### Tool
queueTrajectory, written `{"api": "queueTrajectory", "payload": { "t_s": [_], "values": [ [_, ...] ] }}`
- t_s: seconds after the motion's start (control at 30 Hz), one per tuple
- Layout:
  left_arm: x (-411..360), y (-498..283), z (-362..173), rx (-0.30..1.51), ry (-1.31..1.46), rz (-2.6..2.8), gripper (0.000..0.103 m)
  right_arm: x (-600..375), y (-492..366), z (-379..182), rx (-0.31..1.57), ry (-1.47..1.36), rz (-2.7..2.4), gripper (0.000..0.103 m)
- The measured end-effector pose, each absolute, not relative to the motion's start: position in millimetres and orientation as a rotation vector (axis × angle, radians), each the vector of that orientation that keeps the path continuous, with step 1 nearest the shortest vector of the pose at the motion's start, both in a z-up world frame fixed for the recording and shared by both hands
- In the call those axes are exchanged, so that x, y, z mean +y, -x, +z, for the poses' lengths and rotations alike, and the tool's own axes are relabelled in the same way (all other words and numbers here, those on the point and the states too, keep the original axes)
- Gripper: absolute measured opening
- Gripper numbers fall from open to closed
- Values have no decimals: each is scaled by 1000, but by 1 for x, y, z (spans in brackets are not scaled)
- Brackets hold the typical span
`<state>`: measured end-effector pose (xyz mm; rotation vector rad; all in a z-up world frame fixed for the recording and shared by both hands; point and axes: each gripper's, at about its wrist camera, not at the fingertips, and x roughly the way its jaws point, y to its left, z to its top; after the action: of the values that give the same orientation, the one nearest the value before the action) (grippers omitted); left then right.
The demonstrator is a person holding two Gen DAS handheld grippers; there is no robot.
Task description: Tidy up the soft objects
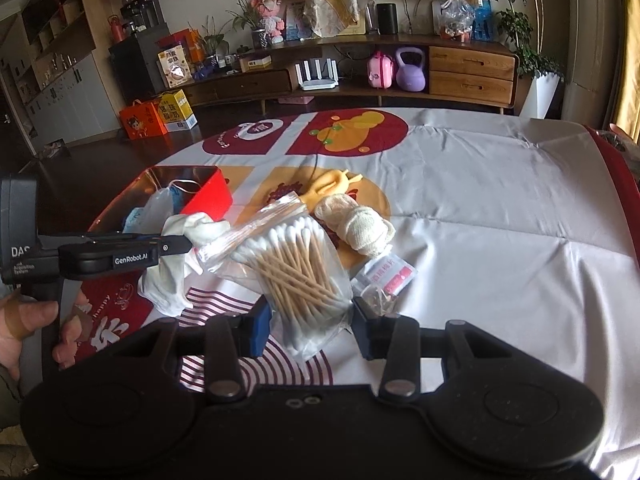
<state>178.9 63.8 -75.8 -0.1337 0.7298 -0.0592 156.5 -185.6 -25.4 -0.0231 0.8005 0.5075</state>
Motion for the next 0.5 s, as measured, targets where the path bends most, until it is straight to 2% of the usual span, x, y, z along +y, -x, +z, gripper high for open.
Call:
{"api": "queueTrajectory", "payload": {
  "t_s": [0.5],
  "values": [
    [95,-151,-9,666,159,-32,11,-130,-154,10,731,76,600,41]
  ]
}}
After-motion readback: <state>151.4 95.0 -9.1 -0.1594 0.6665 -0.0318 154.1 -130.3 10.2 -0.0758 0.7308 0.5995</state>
